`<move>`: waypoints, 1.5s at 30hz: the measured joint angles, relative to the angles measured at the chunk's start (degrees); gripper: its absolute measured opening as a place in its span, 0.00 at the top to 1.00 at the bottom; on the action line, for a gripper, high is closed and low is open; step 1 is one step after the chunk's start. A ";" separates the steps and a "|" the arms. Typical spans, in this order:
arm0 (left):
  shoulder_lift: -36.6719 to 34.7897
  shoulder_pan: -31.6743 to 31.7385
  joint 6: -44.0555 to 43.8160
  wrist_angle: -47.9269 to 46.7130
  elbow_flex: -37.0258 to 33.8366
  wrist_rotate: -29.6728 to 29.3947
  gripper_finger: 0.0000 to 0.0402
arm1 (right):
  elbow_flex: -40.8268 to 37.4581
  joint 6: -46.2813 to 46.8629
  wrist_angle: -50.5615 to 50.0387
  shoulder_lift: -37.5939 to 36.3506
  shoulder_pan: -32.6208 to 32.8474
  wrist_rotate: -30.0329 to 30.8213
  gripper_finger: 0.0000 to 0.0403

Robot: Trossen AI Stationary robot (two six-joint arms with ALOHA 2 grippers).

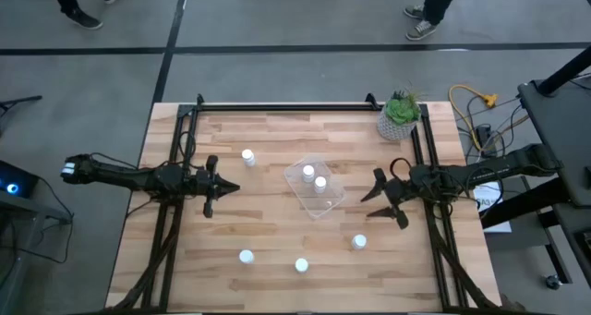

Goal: Pick and place pill bottles into a basket
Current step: Put the white pill bottle into the transparent bin

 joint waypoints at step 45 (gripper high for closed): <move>0.07 0.00 0.00 -0.03 0.00 0.00 1.00 | -0.04 -0.33 -2.14 2.18 0.10 -2.38 0.27</move>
